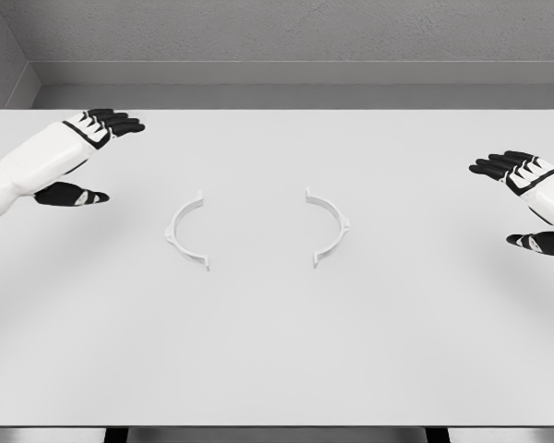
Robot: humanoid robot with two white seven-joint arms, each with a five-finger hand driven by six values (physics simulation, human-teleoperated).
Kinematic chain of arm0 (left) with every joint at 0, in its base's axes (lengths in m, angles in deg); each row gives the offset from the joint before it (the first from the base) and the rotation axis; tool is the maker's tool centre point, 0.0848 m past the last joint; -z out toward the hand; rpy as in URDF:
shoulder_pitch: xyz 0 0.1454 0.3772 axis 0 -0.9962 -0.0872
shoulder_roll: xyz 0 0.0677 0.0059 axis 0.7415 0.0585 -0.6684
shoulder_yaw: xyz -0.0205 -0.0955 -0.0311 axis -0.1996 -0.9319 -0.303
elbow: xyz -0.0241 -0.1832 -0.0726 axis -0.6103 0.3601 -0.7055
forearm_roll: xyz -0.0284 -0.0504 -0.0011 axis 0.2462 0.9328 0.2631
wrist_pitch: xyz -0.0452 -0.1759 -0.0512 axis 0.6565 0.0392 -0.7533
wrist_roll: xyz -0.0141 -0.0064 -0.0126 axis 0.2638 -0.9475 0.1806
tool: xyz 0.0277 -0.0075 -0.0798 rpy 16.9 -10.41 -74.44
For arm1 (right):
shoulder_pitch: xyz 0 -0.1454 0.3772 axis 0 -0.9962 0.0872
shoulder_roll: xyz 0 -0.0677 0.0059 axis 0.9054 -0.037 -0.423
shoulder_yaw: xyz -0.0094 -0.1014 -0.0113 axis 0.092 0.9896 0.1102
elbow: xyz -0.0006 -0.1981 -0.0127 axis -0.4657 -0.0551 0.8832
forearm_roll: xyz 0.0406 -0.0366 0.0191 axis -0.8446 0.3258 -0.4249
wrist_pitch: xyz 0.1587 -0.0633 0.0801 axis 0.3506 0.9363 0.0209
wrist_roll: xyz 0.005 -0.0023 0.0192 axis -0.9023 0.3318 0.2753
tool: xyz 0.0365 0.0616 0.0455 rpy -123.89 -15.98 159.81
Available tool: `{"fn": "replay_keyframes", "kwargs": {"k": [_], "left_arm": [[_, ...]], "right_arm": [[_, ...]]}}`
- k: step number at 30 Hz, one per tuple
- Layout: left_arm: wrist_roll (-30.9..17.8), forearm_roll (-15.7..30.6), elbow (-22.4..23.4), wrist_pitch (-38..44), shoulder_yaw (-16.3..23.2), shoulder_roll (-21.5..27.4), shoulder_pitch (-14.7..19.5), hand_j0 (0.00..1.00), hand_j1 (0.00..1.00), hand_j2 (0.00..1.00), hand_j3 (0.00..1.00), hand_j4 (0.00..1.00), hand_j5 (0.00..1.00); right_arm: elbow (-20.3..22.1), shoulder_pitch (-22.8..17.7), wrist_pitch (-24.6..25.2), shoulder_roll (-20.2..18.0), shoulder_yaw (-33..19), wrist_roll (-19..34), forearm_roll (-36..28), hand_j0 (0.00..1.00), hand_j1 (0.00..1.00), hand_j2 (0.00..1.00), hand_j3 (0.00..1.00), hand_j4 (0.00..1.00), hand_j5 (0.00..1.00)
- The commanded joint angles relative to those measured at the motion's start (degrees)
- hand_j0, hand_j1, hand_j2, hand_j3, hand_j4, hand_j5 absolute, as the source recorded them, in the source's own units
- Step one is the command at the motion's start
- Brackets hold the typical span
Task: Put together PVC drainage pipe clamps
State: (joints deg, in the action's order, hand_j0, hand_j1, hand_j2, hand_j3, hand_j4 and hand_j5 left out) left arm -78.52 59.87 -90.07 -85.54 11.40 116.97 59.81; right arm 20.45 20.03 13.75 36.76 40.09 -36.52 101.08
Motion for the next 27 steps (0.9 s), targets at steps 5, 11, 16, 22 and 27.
{"fn": "replay_keyframes", "kwargs": {"k": [5,11,16,22,27], "left_arm": [[0.03,0.26,2.0,0.06,0.19,-2.26,0.09,1.0,1.0,1.0,1.0,1.0,1.0],[0.03,0.17,6.66,0.06,2.21,-9.47,0.7,1.0,1.0,1.0,1.0,1.0,1.0],[0.03,-0.62,9.91,0.06,3.88,-10.61,0.97,1.0,1.0,1.0,1.0,1.0,1.0],[0.03,-0.53,12.63,0.06,3.62,-10.53,0.97,1.0,1.0,1.0,1.0,1.0,1.0],[0.03,-0.62,13.34,0.06,3.79,-10.79,0.97,1.0,1.0,1.0,1.0,1.0,1.0]], "right_arm": [[0.46,0.61,0.11,1.53,0.44,-0.01,0.01,1.0,1.0,1.0,1.0,1.0,1.0],[0.63,11.6,6.89,6.98,16.79,-0.01,4.14,1.0,1.0,1.0,1.0,1.0,1.0],[-0.51,12.83,7.95,12.78,17.58,-0.09,6.25,1.0,1.0,1.0,1.0,1.0,1.0],[-4.28,16.43,13.58,19.19,19.25,-0.62,13.89,1.0,1.0,1.0,1.0,1.0,1.0],[-7.63,18.19,13.58,20.69,20.92,-0.71,16.88,1.0,1.0,1.0,1.0,1.0,1.0]]}}
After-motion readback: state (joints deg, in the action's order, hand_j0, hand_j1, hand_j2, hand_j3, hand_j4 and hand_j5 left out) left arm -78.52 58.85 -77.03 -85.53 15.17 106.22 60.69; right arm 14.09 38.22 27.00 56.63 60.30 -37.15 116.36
